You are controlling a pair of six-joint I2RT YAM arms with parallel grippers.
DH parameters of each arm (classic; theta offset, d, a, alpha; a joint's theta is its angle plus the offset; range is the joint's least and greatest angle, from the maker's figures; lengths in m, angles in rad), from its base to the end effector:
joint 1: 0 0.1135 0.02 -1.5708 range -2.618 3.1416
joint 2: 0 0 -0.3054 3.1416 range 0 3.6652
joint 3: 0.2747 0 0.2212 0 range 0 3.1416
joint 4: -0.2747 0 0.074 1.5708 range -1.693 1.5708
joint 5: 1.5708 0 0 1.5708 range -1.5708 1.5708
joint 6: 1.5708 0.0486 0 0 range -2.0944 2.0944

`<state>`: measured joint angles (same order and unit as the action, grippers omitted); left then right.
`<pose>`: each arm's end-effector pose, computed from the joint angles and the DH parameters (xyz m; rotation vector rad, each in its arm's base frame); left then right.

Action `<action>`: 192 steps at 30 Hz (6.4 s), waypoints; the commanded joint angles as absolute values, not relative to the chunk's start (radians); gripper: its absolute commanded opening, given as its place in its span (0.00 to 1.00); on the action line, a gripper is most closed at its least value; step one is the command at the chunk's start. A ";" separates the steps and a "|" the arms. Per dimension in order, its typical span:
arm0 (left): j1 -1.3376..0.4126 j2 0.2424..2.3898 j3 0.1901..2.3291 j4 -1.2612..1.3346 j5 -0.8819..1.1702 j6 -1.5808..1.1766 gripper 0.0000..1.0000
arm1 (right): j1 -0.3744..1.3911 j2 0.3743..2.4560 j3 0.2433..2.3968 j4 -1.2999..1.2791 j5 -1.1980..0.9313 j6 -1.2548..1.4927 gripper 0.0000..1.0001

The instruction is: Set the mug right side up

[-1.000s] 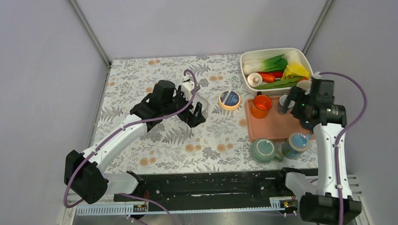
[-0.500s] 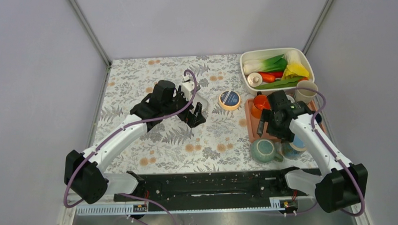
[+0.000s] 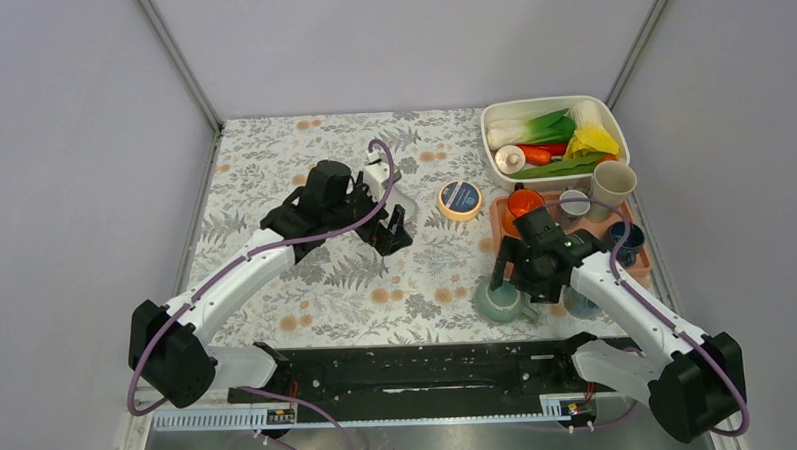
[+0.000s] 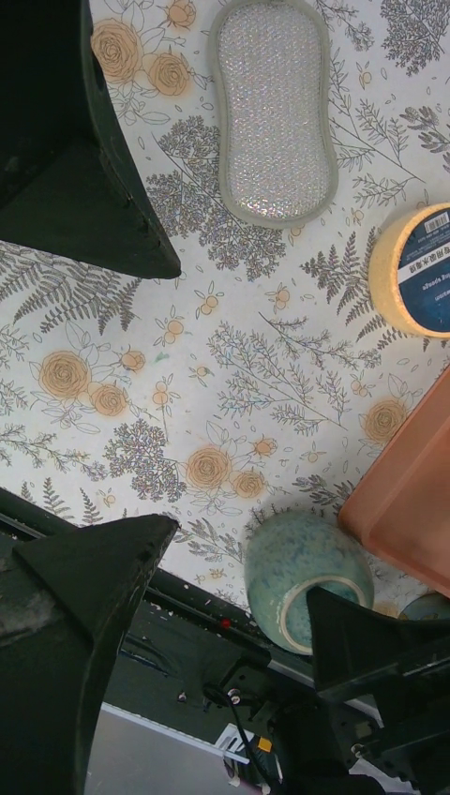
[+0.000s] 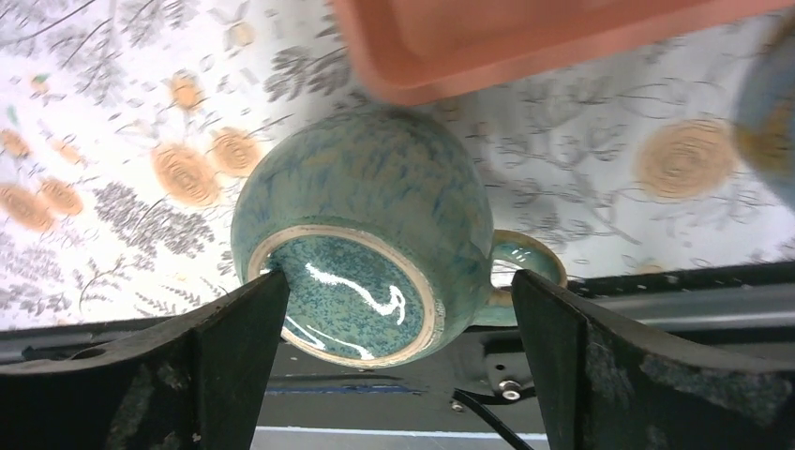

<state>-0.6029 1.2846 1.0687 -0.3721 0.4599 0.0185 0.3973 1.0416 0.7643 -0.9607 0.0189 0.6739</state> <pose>0.1957 -0.1609 0.3543 0.9308 2.0012 -0.8286 0.1175 0.0483 0.2607 0.3957 2.8099 0.2202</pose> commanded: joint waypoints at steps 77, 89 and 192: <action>-0.599 1.271 1.073 -0.362 0.475 0.047 0.99 | -0.350 0.677 0.719 -0.933 -0.048 0.597 0.82; -0.598 1.280 1.078 -0.362 0.482 0.046 0.99 | -0.258 0.616 0.613 -0.910 -0.186 0.672 0.72; -0.606 1.639 1.031 -0.005 0.964 -0.293 0.94 | 0.593 0.712 0.469 0.213 -0.307 0.389 0.00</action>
<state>-0.6037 1.6100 1.0199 -0.1158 0.8822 -0.2146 0.5880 0.7795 0.3885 0.0612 -0.3050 0.4004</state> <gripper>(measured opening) 0.953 0.338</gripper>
